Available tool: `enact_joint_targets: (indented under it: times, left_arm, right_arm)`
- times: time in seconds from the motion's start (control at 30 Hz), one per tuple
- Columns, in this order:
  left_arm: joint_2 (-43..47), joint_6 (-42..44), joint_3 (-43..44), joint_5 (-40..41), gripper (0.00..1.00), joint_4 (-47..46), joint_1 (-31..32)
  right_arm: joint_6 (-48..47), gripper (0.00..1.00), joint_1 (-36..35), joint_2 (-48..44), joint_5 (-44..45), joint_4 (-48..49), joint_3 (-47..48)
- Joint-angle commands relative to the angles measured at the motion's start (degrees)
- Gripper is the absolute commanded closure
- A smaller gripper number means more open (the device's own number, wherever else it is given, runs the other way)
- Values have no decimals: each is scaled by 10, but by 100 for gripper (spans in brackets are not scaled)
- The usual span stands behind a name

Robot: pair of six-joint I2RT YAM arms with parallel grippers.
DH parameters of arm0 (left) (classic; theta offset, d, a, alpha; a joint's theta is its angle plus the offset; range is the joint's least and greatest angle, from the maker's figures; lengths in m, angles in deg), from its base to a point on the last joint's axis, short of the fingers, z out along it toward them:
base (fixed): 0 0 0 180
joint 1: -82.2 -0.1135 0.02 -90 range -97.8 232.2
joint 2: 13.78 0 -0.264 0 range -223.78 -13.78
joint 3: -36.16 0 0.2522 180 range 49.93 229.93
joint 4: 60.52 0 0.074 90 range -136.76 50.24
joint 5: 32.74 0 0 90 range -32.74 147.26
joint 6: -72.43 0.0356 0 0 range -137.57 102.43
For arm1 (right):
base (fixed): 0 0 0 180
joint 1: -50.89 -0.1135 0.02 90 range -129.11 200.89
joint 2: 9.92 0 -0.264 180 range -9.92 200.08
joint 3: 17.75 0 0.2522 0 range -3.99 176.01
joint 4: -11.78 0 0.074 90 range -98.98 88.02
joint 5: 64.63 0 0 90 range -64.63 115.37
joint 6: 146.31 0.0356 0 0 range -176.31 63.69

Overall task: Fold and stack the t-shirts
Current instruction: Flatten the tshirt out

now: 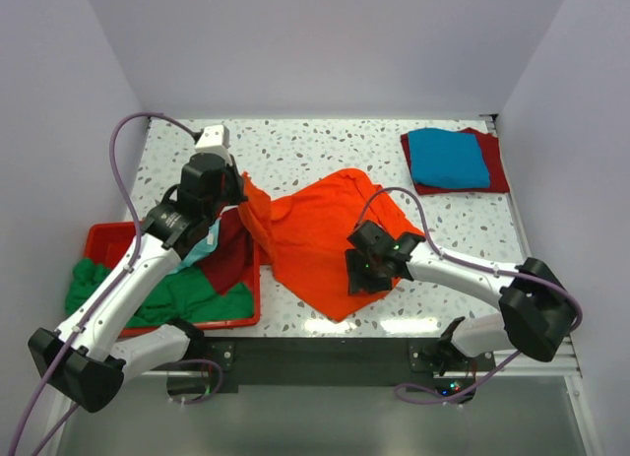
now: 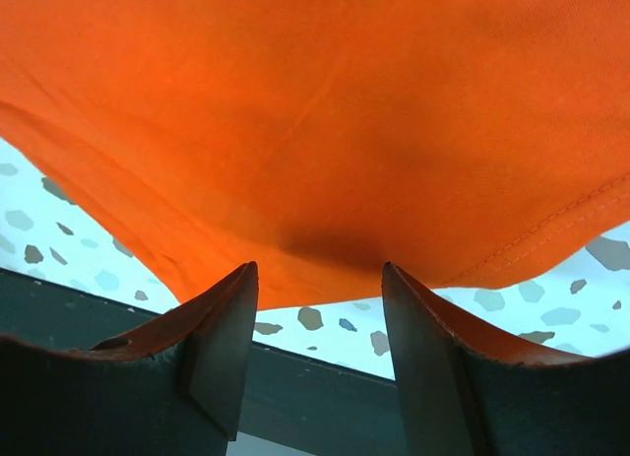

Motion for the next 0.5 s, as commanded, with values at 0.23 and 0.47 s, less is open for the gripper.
enact_joint_targets:
  times: [0.23,0.47]
  left_arm:
    - [14,10,10,28,100,12,-3]
    - [10,14,14,39,100,14,-3]
  right_arm:
    - [52,43,-6,-13,24,-41,-23]
    - [38,45,-6,29,20,-26,-20]
